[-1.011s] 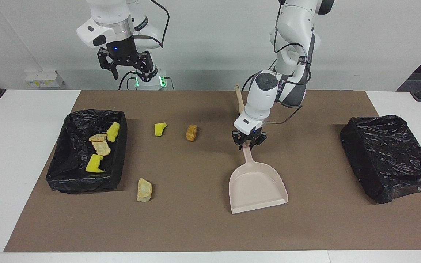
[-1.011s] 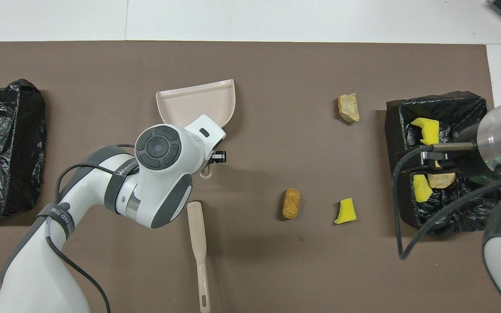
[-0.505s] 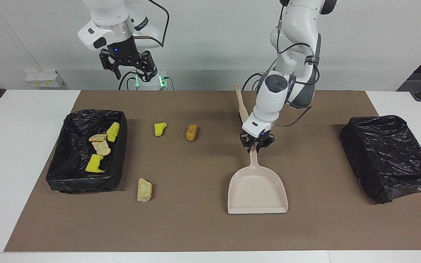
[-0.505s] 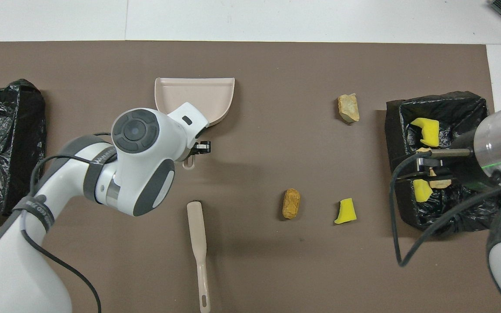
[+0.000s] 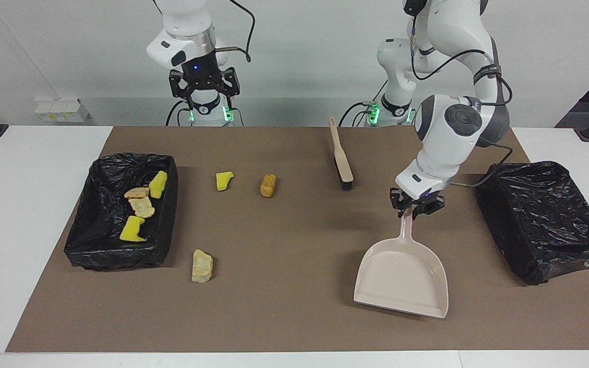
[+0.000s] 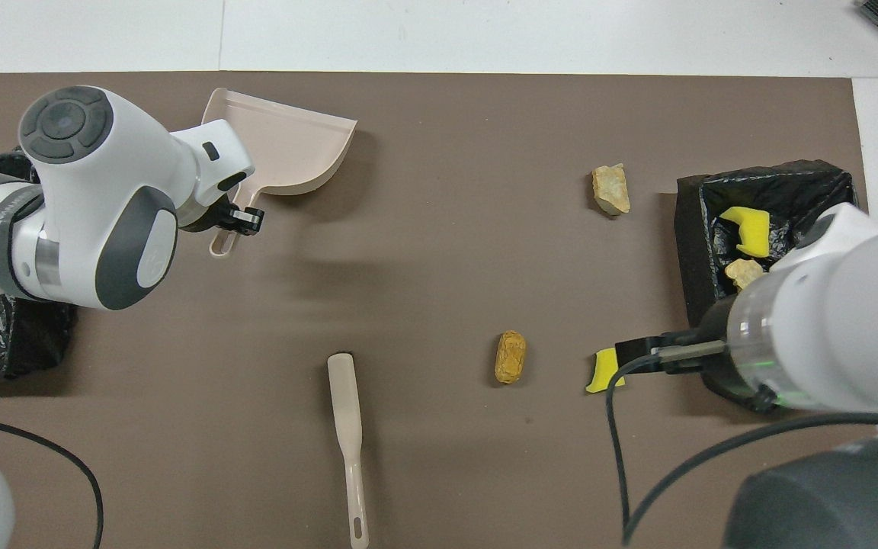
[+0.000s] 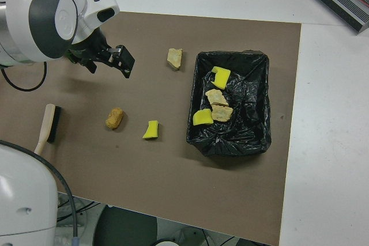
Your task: Sweep and dump trash in bin
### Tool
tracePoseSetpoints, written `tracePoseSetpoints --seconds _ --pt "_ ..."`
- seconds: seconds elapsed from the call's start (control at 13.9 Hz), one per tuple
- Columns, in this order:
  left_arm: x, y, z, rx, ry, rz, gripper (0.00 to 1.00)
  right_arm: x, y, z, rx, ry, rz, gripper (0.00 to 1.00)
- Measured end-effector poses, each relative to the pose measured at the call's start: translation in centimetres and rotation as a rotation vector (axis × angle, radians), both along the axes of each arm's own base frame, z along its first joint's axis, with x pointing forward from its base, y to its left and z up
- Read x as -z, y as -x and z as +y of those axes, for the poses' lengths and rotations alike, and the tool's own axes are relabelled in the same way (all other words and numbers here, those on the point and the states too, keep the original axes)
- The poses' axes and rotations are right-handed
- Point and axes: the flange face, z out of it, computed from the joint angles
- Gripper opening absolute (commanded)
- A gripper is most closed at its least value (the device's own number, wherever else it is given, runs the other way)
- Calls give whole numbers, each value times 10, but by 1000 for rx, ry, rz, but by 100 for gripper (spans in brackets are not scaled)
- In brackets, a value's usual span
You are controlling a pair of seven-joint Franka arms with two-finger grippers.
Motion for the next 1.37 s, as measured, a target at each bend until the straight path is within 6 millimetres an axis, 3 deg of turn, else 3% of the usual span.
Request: tracePoseSetpoints --seconds 0.29,0.43,0.58,0.94,1.37 --pt "1 -12 51 180 -45 27 0 35 42 95 -28 15 -20 100" --pt "2 -16 77 262 -48 36 0 68 79 160 -29 11 -59 100" --pt "3 -18 99 330 -49 43 0 110 119 211 -23 2 -79 100" --pt "5 -21 146 461 -49 54 0 180 167 264 -35 -58 -67 100" --pt "15 -20 186 782 -38 66 0 250 197 292 -50 -85 -48 98"
